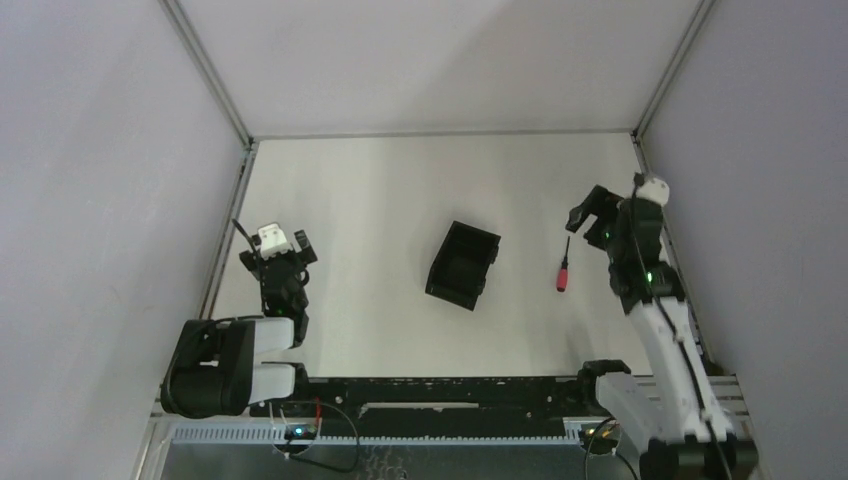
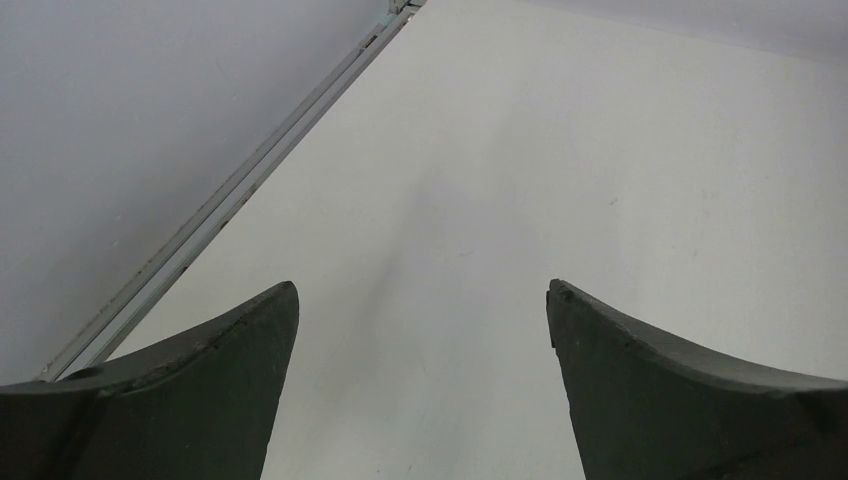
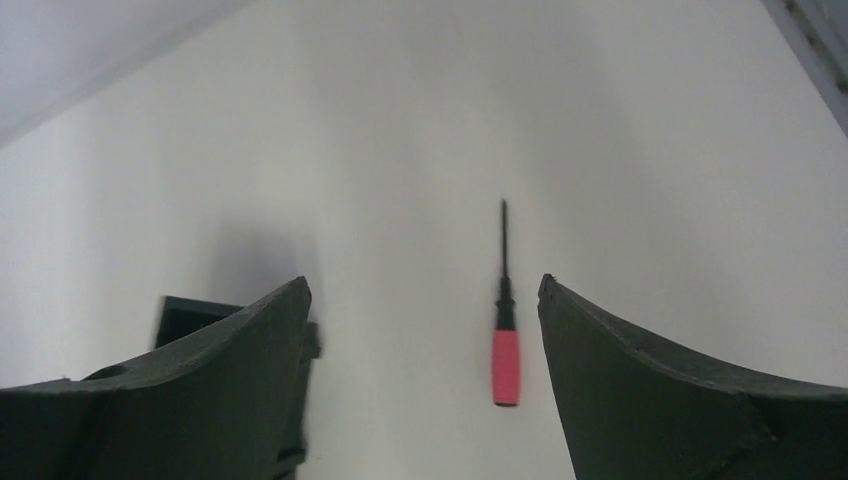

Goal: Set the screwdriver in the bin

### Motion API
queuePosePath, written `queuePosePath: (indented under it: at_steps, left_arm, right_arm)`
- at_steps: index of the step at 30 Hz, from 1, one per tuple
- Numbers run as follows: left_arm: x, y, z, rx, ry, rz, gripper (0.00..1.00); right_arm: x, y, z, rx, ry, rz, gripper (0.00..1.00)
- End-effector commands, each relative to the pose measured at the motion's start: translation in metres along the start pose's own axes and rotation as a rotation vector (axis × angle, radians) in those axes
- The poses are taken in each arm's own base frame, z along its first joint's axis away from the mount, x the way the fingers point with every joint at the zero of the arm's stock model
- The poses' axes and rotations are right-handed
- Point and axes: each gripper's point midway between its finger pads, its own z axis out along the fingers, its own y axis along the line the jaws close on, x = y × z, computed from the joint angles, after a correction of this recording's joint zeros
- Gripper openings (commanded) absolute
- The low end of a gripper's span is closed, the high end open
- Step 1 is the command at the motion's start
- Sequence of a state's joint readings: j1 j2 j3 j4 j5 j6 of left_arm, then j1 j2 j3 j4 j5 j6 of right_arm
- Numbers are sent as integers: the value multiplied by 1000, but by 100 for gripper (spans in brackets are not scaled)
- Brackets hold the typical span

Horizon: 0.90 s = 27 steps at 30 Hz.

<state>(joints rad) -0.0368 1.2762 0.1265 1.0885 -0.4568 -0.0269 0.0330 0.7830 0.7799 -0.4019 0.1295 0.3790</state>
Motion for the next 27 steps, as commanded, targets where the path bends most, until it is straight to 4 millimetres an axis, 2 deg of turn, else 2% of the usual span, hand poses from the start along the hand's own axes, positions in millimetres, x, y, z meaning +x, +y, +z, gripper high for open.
queuePosePath:
  at_steps: [1,8,10,11,17,20,23,27]
  left_arm:
    - [-26,-7,11,12,-66,-35,98]
    - [-26,-7,10,12,-64,-34,98]
    - [-26,-7,10,13,-65,-35,98]
    - [-26,-7,10,13,-65,-35,98]
    - [-26,-7,11,12,-65,-35,98]
    - [-26,-6,10,11,-64,-34,98]
    - [-26,-6,11,11,-66,-35,98]
    - [-27,-7,11,12,-66,-35,98]
  right_arm:
    - [46,-32,24,163,343,-57,90]
    - [113,-51,66,221,650,-74,75]
    - [127,-55,75,227,697,-80,69]
    - [134,-51,78,200,727,-67,67]
    - [158,-60,88,236,795,-92,63]
    - [172,-68,92,257,840,-104,56]
    - [182,-77,93,290,879,-131,43]
    - [175,-80,90,316,891,-170,6]
